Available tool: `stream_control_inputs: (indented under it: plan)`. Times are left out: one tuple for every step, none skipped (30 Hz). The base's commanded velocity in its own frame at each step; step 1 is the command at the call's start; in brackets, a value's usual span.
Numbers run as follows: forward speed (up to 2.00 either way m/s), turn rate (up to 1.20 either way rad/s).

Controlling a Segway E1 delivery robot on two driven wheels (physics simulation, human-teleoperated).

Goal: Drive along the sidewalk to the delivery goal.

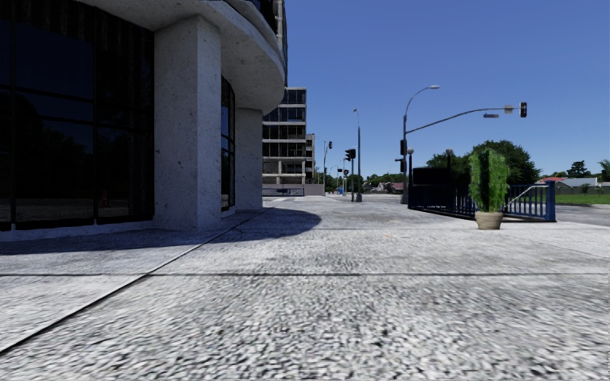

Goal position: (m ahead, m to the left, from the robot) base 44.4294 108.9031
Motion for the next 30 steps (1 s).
stream_control_inputs:
  plan:
    - [2.0, 0.0]
    - [2.0, 0.0]
    - [2.0, 0.0]
    - [2.0, 0.0]
    - [2.0, 0.0]
    - [2.0, 0.0]
    - [2.0, 0.0]
    - [2.0, 0.0]
    - [2.0, 0.0]
    - [2.0, 0.0]
    - [2.0, 0.0]
    - [2.0, 0.0]
    - [2.0, 0.0]
    - [2.0, 0.0]
    - [2.0, 0.0]
    - [2.0, 0.0]
    - [2.0, 0.0]
    - [2.0, 0.0]
    - [2.0, 0.0]
    - [2.0, 0.0]
    - [2.0, 0.0]
    - [2.0, 0.0]
    - [2.0, 0.0]
    - [2.0, 0.0]
    - [2.0, 0.0]
    - [2.0, 0.0]
    - [2.0, 0.0]
    - [2.0, 0.0]
    - [2.0, 0.0]
    - [2.0, 0.0]
